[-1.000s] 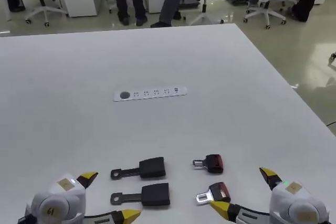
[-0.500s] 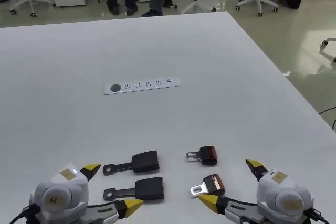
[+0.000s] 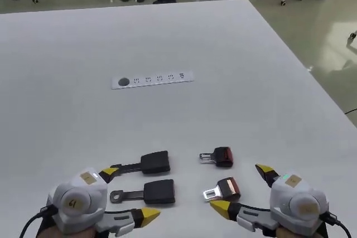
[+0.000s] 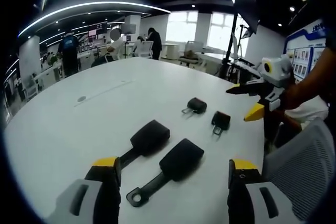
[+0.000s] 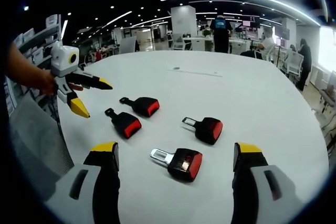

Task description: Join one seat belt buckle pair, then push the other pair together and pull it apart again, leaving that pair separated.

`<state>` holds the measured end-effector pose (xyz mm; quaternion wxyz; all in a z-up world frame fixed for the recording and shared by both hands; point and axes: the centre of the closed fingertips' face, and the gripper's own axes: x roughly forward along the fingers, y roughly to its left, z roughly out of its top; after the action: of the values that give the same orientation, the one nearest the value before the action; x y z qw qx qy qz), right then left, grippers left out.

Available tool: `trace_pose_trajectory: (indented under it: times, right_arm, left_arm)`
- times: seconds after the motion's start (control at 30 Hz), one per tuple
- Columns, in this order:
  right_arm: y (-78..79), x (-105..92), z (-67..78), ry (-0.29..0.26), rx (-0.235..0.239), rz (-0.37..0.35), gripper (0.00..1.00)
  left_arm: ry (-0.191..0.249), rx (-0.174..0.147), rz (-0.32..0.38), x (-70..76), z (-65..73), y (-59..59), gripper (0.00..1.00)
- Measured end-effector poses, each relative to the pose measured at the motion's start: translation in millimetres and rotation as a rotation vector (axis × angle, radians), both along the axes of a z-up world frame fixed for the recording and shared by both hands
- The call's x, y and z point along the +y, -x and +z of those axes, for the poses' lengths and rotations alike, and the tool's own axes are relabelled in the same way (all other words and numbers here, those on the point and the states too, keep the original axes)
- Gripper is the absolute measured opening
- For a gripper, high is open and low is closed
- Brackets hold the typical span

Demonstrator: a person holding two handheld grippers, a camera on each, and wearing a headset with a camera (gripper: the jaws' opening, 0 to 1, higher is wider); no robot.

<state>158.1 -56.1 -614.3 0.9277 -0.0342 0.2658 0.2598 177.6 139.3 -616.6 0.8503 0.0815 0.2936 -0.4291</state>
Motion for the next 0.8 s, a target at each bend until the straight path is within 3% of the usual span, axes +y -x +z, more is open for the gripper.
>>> trace_pose_trajectory:
  times: [0.27, 0.43, 0.63, 0.8]
  right_arm:
    - [-1.9, 1.0, -6.4, 0.008, 0.018, 0.044, 0.87]
    - [-3.6, 1.2, -10.6, 0.017, 0.023, 0.070, 0.86]
    - [-2.0, 6.7, -17.9, 0.033, 0.046, 0.127, 0.83]
    - [-3.8, 8.7, -24.1, 0.032, 0.068, 0.162, 0.80]
  left_arm:
    - [-0.002, 0.005, -0.016, -1.3, -6.8, -3.4, 0.85]
    - [0.003, -0.010, -0.058, -5.6, -9.8, -3.8, 0.82]
    - [-0.015, 0.002, -0.104, -8.9, -22.7, -3.3, 0.80]
    - [-0.042, 0.001, -0.163, -15.6, -24.9, 0.2, 0.80]
